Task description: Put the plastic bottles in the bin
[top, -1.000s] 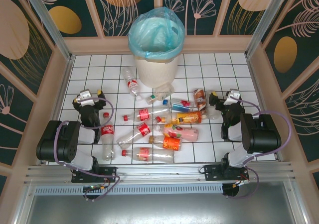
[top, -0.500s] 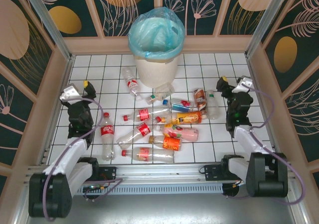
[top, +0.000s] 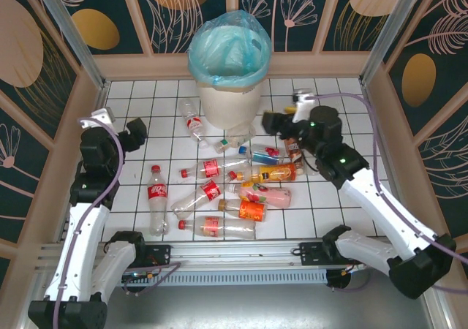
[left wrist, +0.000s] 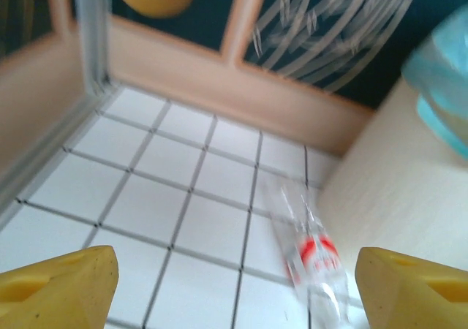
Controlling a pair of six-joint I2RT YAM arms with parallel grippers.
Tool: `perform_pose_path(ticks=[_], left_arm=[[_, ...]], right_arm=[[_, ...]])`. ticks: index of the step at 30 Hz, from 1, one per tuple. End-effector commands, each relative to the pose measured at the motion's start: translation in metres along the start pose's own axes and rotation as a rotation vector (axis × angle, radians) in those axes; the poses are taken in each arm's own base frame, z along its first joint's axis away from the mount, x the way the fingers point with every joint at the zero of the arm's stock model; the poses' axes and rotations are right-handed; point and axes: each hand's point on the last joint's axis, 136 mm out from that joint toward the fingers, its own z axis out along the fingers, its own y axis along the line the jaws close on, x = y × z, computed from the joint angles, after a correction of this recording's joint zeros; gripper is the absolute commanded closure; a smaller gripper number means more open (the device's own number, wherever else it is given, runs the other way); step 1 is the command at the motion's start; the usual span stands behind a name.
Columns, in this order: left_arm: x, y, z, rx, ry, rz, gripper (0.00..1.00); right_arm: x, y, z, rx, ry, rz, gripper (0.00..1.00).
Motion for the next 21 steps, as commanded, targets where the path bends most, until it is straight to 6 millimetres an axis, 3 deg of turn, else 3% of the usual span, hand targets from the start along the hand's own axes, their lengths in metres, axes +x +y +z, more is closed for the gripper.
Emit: perform_pose_path(ticks=[1,5,8,17,21], left_arm=[[0.049,-0.013,-0.011,0.096,0.259,0.020,0.16],[0.052,-0.027,-0.020,0.170,0.311,0.017,0.16],[0.051,-0.023,-0.019,0.131,0.317,-0.031,0.17],[0.061,0.036,-0.004,-0.196,0.259,-0.161,0.16],[0.069,0.052,-0.001,-0.280,0.238,-0.198,0.16]], right_arm=[[0.041,0.053,0.006,-0.109,0.207,-0.049,0.23],[0.078,0.114,0.029,-0.232,0.375,-0.102,0.24],[0.108,0.146,0.057,-0.302,0.481,-0.112,0.27],[0.173,0.186,0.152,-0.369,0.661,0.023,0.32],[0.199,0.201,0.193,-0.374,0.759,0.063,0.41]])
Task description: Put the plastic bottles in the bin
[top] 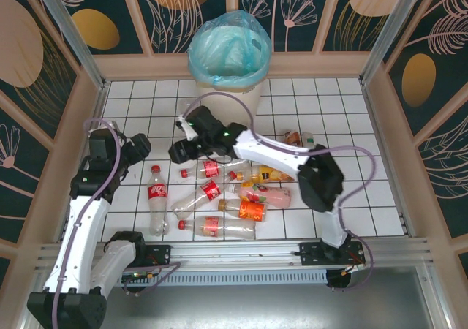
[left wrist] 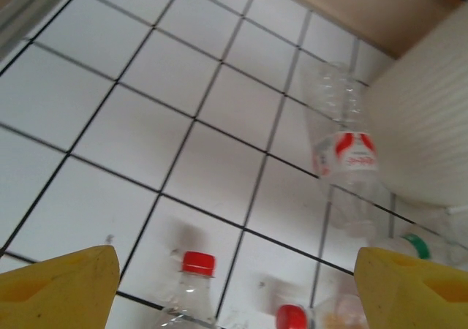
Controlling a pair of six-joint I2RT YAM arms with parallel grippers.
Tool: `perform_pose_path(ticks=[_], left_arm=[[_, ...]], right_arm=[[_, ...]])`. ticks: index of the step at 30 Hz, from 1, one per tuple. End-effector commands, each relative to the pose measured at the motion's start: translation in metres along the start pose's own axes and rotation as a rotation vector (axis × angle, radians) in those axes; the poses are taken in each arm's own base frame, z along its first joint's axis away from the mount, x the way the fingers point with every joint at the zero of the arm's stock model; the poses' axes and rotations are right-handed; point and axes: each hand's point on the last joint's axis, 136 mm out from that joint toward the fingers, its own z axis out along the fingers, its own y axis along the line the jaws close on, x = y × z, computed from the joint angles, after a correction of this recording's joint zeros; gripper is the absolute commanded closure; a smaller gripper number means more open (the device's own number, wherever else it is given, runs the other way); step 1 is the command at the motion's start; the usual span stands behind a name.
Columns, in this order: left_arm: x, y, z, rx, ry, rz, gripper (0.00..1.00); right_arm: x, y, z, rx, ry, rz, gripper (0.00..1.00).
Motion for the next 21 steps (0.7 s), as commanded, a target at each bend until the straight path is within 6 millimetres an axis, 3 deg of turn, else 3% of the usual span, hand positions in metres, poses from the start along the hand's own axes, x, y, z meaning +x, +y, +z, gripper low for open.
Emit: perform_pose_path(ticks=[1,8,21], left_arm=[[-0.001,0.023,0.004,-0.106,-0.054,-0.083,0.17],[0.002,0.027,-0.014,-0.086,-0.083,-0.110,0.18],[0.024,0.025,-0.017,-0.008,-0.069,-0.085,0.19]], right_arm=[[-0.004,0.011,0.028,-0.056,0.071,0.058,0.42],[-0.003,0.010,0.078,-0.053,0.110,0.073,0.40],[0.009,0.004,0.124,-0.023,0.148,0.116,0.36]])
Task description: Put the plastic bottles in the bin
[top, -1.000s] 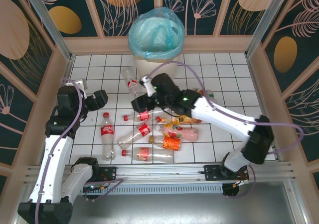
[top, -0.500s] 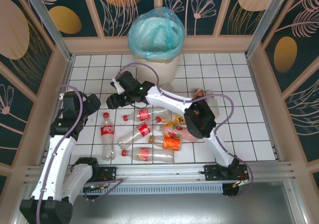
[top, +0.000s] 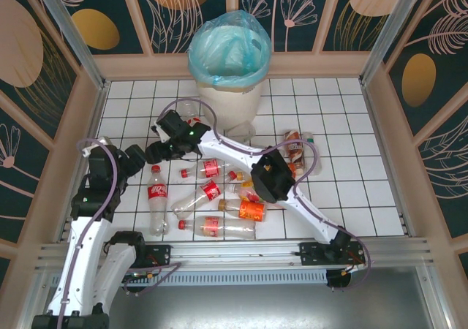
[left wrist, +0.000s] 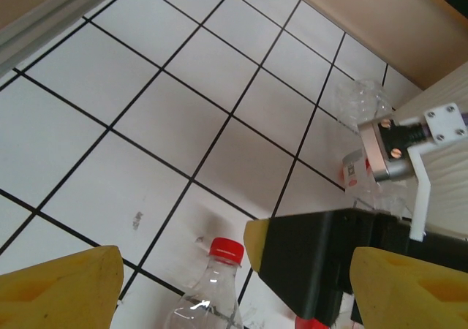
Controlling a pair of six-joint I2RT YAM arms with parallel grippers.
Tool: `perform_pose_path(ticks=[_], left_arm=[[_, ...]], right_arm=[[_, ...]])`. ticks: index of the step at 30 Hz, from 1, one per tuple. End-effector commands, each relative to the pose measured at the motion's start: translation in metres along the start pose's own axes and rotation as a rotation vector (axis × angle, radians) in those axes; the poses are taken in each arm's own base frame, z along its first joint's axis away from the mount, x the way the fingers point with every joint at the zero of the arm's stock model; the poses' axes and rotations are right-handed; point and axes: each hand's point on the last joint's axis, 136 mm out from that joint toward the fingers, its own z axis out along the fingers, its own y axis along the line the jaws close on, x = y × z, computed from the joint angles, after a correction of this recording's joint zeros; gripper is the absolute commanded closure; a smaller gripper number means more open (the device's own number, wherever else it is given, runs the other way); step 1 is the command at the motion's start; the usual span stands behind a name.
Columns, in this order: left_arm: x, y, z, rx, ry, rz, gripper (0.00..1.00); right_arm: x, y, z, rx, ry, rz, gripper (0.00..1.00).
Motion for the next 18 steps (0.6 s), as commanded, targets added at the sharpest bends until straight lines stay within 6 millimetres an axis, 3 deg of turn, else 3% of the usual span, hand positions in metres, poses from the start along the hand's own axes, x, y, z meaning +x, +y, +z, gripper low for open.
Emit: perform_pose_path(ticks=[1,18], left_arm=[[0.005,0.000,-0.003,0.023,0.004,0.016,0.19],[0.006,-0.012,-0.008,0.122,-0.023,0.045,0.18]], right_arm=[[0.014,-0.001,0.010,0.022,0.040,0.029,0.36],[0.030,0.000,0.042,-0.036,0.073,0.084,0.37]])
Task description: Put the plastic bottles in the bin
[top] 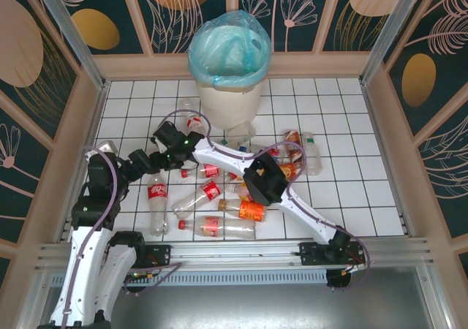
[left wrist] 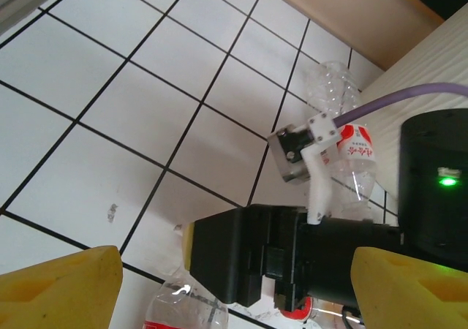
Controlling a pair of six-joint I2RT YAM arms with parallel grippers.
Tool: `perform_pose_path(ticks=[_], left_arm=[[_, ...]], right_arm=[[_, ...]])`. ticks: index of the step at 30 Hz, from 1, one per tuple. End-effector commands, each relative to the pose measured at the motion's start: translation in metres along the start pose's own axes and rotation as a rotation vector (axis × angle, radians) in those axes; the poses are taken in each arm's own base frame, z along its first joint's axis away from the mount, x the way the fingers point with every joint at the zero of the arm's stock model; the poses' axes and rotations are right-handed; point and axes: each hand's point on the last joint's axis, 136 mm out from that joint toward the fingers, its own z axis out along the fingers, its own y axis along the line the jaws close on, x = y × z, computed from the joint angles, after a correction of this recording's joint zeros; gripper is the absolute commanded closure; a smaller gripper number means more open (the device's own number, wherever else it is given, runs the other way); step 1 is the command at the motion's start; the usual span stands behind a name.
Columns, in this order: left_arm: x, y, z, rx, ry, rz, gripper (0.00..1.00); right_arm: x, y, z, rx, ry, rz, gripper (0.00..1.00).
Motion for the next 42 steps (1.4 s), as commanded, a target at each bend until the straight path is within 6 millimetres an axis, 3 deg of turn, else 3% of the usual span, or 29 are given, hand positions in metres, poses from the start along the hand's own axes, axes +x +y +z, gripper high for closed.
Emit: perform_pose_path(ticks=[1,22,36,42], left_arm=[[-0.006,-0.004,-0.001,0.026,-0.033,0.015,0.18],[-0.008,-0.004,-0.005,0.032,-0.056,0.014,0.18],[-0.009,-0.002,-0.004,0.021,-0.056,0.010,0.18],[-0.008,-0.001,-0.004,0.016,-0.056,0.009,0.18]], right_arm=[[-0.003,0.012,0.007,-0.063,-0.003,0.019,0.37],[-0.005,0.010,0.017,-0.110,-0.006,0.055,0.50],[-0.003,0.008,0.027,-0.146,0.004,0.082,0.50],[-0.007,0.009,0.023,-0.171,0.002,0.094,0.62]])
